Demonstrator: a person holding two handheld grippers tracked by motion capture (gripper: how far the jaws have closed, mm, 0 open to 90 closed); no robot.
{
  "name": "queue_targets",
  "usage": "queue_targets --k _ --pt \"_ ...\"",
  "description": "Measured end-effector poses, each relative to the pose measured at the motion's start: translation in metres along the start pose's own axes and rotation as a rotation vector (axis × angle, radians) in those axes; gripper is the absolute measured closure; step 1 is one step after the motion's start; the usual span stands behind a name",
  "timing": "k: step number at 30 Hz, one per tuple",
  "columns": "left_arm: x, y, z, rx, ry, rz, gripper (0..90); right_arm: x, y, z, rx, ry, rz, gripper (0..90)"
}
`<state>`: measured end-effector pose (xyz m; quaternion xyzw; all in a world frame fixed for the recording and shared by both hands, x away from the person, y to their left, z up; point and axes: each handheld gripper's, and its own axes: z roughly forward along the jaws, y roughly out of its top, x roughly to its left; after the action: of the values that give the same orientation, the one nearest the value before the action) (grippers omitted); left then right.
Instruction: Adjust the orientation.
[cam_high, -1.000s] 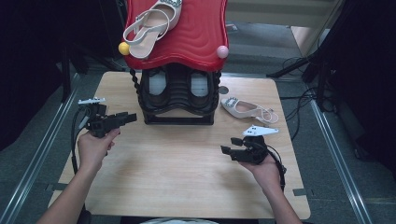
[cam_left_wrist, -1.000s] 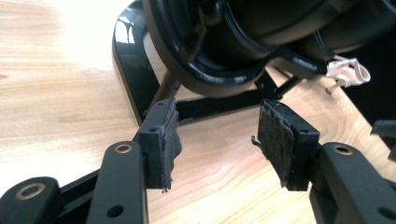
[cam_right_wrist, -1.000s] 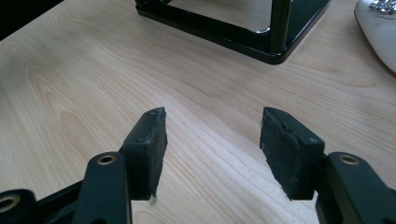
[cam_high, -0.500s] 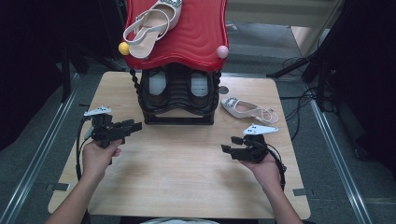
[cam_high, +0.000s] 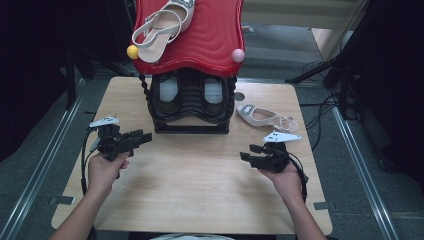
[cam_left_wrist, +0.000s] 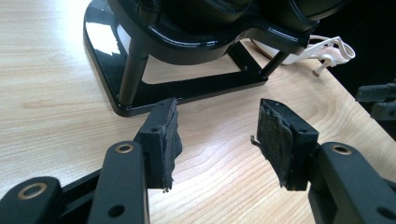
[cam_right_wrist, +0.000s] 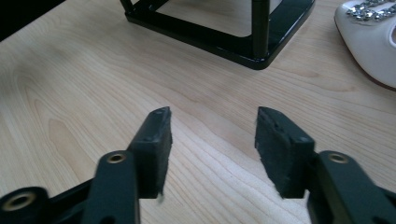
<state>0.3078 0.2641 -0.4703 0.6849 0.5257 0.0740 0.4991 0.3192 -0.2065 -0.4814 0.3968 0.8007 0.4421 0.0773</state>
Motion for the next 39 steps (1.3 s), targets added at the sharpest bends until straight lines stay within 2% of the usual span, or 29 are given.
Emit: queue_targets --k 3,5,8,12,15,20,23,25,31,36,39 --pt "0.0 0.0 0.001 0.001 0.0 -0.002 48.1 -0.005 0.001 -0.002 -0.015 -0.005 0.02 54.0" --pt "0.0 0.0 0.001 0.003 -0.002 0.003 47.9 -0.008 0.001 -0.004 -0.021 -0.012 0.02 62.1" --pt "-0.001 -0.001 0.002 0.012 -0.003 0.007 47.9 -0.013 0.0 -0.005 -0.018 -0.013 0.026 69.7" --pt "-0.003 -0.001 0.005 0.015 -0.007 0.013 47.8 -0.021 0.001 -0.007 -0.012 -0.02 0.051 83.3" --pt "-0.004 -0.001 0.005 0.02 -0.01 0.013 47.4 -0.027 0.004 -0.008 -0.01 -0.034 0.072 90.0" --pt "-0.005 0.0 0.004 0.019 -0.013 0.014 47.4 -0.04 0.007 -0.006 0.021 -0.042 0.09 90.0" --pt "-0.006 0.0 0.003 0.017 -0.012 0.008 47.1 -0.048 0.011 -0.006 0.011 -0.043 0.112 90.0" --pt "-0.007 0.0 0.004 0.025 -0.005 0.023 46.8 -0.053 0.016 -0.007 0.003 -0.056 0.112 90.0" --pt "-0.008 -0.001 0.006 0.041 -0.001 0.032 47.0 -0.071 0.031 -0.009 0.01 -0.102 0.107 90.0" --pt "-0.009 -0.001 0.007 0.042 -0.019 0.025 47.1 -0.088 0.04 -0.012 -0.018 -0.106 0.134 90.0" --pt "-0.01 -0.002 0.008 0.048 -0.021 0.026 47.1 -0.098 0.046 -0.013 -0.016 -0.128 0.136 90.0"
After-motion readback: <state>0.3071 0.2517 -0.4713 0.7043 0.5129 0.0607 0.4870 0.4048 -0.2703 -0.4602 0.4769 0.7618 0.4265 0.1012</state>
